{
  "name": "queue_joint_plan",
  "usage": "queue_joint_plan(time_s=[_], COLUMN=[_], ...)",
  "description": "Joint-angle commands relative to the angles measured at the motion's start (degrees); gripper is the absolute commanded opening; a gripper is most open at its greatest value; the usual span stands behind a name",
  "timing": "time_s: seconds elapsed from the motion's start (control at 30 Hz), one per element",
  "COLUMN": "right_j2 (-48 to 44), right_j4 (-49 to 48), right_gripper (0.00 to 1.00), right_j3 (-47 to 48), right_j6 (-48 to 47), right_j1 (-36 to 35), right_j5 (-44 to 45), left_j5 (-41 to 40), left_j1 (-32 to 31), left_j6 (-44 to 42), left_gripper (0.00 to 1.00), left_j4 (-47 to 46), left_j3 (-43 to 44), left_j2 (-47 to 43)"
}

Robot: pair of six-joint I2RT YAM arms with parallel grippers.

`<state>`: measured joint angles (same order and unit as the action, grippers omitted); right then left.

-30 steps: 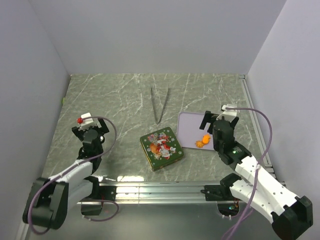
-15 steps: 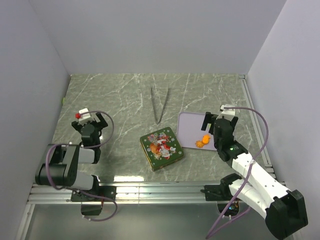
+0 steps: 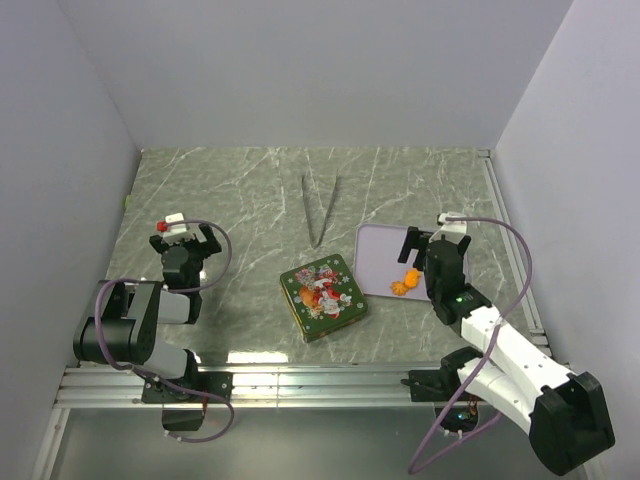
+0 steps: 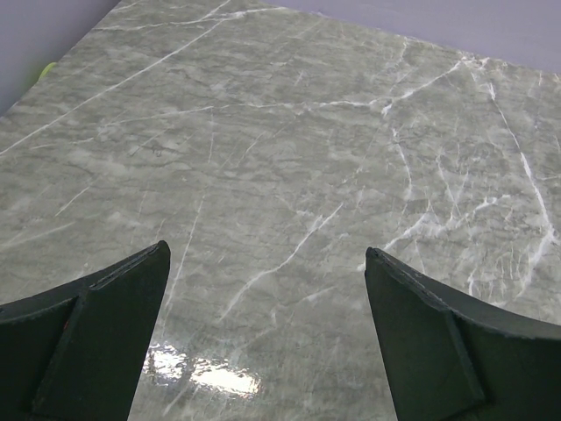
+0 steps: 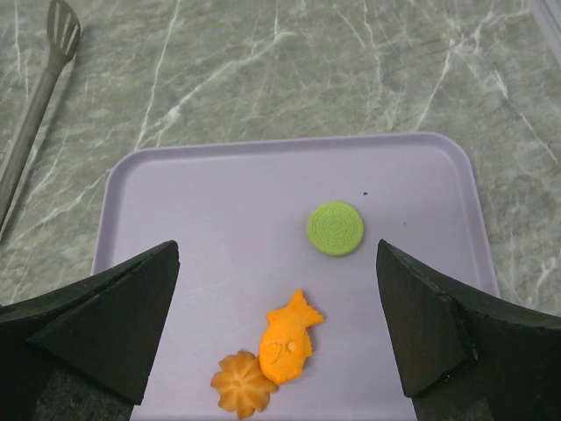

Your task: Pack the cookies

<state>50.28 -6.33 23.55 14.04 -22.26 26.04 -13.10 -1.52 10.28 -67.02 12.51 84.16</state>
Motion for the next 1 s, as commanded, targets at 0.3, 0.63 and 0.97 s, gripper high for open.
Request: queue_joint_plan(time_s=[0.3,0.63,0.97], right_j2=[2.36,12.20,24.07], right_j4=[-18.53,-38.56,-56.86], right_gripper=[1.00,1.00,1.00], right_j3=[-9.56,-8.79,-10.89], right_j6=[-4.20,-7.10,-9.56], right_j1=[9.07,16.63,20.59], right_j5=[0.60,-11.53,-22.97], left_j5=[1.50,1.59,1.85], left_j1=[0.29,0.29,0.38], left_j6=[-0.27,-0.35,-0.26], left_gripper=[1.00,0.99,0.99], left_j4=[-2.93,-2.85,-2.85], left_j3=[1.46,1.46,1.37], left_j2=[-0.58,-0.58,-0.58])
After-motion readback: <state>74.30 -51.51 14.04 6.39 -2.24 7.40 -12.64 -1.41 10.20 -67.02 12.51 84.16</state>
